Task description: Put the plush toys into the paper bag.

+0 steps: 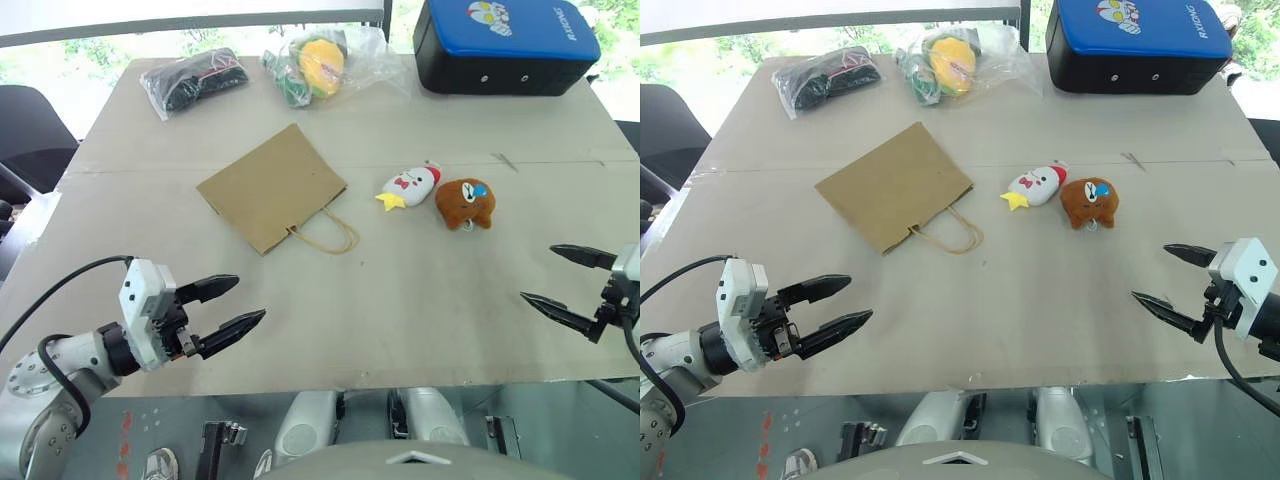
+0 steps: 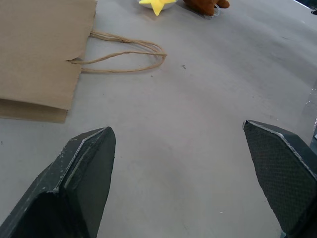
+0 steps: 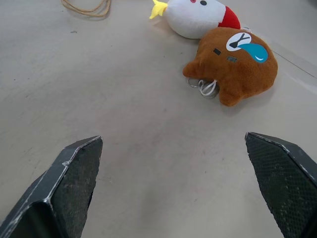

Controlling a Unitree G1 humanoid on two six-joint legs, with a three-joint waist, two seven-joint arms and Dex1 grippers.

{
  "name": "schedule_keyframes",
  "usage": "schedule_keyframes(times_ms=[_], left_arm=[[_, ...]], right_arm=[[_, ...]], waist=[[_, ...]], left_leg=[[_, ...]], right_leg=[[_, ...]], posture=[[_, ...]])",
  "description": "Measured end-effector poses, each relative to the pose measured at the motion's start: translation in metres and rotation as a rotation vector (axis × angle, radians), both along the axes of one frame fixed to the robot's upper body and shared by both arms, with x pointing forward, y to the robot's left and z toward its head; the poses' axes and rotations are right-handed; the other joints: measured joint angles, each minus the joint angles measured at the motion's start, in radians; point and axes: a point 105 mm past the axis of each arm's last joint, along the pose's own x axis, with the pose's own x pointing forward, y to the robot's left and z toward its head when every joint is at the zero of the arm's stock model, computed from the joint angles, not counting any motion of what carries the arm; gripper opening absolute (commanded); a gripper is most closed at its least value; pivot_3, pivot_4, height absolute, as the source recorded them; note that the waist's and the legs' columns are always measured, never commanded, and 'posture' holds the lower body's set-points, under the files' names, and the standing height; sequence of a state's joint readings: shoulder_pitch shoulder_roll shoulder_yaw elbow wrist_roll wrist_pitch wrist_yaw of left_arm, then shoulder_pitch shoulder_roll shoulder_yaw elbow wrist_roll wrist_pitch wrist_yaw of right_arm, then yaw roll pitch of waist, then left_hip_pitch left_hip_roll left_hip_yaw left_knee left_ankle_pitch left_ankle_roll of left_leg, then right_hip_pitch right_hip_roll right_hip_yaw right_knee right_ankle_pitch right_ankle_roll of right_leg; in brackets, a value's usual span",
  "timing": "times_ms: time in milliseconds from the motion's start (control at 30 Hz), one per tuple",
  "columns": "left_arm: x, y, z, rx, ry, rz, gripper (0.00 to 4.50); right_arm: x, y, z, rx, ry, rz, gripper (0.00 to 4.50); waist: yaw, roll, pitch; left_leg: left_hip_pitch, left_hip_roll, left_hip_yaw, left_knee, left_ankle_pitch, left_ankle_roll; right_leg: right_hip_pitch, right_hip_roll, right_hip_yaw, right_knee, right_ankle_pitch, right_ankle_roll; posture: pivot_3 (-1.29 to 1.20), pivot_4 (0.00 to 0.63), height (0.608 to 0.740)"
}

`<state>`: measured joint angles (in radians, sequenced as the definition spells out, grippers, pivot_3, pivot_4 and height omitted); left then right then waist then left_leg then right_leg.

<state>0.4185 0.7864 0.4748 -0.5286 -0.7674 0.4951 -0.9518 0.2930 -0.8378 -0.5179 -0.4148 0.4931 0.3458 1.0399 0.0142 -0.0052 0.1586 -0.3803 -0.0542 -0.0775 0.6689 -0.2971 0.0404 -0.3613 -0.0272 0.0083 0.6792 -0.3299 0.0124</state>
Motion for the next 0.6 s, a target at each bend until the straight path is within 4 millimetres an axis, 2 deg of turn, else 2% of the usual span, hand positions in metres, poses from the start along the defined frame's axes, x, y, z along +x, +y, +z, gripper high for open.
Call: schedule_keyframes(times_ms=[67, 200, 300, 400, 433, 467, 533, 567, 600], left_arm=[[0.007, -0.001, 0.002, 0.023, -0.03, -0.005, 4.45], [0.044, -0.012, 0.021, 0.154, -0.224, -0.051, 4.45], [0.07, -0.015, 0.014, 0.284, -0.278, -0.083, 4.45], [0.09, -0.019, 0.005, 0.368, -0.295, -0.092, 4.5], [0.101, -0.024, 0.002, 0.413, -0.323, -0.11, 4.5], [0.103, -0.026, 0.0, 0.424, -0.326, -0.119, 4.5], [0.108, -0.029, -0.004, 0.449, -0.338, -0.139, 4.5], [0.12, -0.036, -0.008, 0.471, -0.364, -0.161, 4.24], [0.123, -0.039, -0.009, 0.475, -0.373, -0.169, 3.98]], right_arm=[[0.0, 0.0, 0.0, 0.015, -0.013, -0.022, 4.5], [-0.003, 0.039, -0.007, 0.098, -0.05, 0.03, 4.5], [-0.007, 0.055, -0.011, 0.101, -0.044, 0.025, 4.5], [-0.006, 0.062, -0.014, 0.102, -0.022, 0.003, 3.8], [-0.004, 0.069, -0.015, 0.13, -0.005, -0.006, 3.27], [-0.004, 0.072, -0.015, 0.141, 0.001, -0.002, 2.72], [-0.006, 0.075, -0.017, 0.147, 0.019, -0.004, 2.22], [-0.008, 0.083, -0.018, 0.144, 0.021, 0.004, 1.75], [-0.009, 0.087, -0.018, 0.147, 0.021, 0.018, 1.34]], waist=[[0.002, 0.0, 0.0], [0.01, 0.001, 0.0], [0.002, 0.002, -0.001], [-0.001, 0.0, -0.001], [-0.001, 0.0, -0.001], [-0.004, 0.0, -0.001], [-0.003, 0.0, -0.001], [0.002, 0.0, -0.001], [0.003, 0.0, -0.001]], left_leg=[[0.0, 0.0, 0.0, 0.0, 0.0, 0.0], [0.0, 0.0, -0.002, 0.001, 0.001, -0.001], [0.0, -0.001, -0.001, 0.0, 0.001, -0.001], [0.0, -0.001, -0.001, 0.001, 0.001, -0.001], [0.0, -0.001, -0.001, 0.001, 0.001, -0.001], [0.0, -0.001, -0.001, 0.0, 0.001, -0.001], [0.0, -0.001, -0.001, 0.0, 0.001, -0.001], [-0.001, -0.001, -0.001, 0.001, 0.001, -0.001], [-0.002, -0.001, -0.002, 0.001, 0.001, -0.001]], right_leg=[[0.0, 0.0, 0.0, 0.0, 0.0, 0.0], [0.0, 0.0, -0.003, 0.002, 0.001, -0.001], [0.0, 0.0, -0.001, 0.001, 0.001, 0.001], [-0.001, 0.0, -0.001, 0.001, 0.001, 0.001], [-0.001, 0.0, -0.001, 0.001, 0.002, 0.001], [-0.001, 0.0, -0.001, 0.001, 0.002, 0.001], [-0.001, 0.0, -0.001, 0.001, 0.001, 0.001], [-0.002, 0.0, -0.003, 0.002, 0.001, 0.001], [-0.002, 0.0, -0.004, 0.002, 0.001, 0.001]], posture=[[0.0, 0.15, 0.74], [0.0, 0.15, 0.74], [0.0, 0.15, 0.74], [0.0, 0.15, 0.74], [0.0, 0.15, 0.74], [0.0, 0.15, 0.74], [0.0, 0.15, 0.74], [0.0, 0.15, 0.74], [0.0, 0.15, 0.74]])
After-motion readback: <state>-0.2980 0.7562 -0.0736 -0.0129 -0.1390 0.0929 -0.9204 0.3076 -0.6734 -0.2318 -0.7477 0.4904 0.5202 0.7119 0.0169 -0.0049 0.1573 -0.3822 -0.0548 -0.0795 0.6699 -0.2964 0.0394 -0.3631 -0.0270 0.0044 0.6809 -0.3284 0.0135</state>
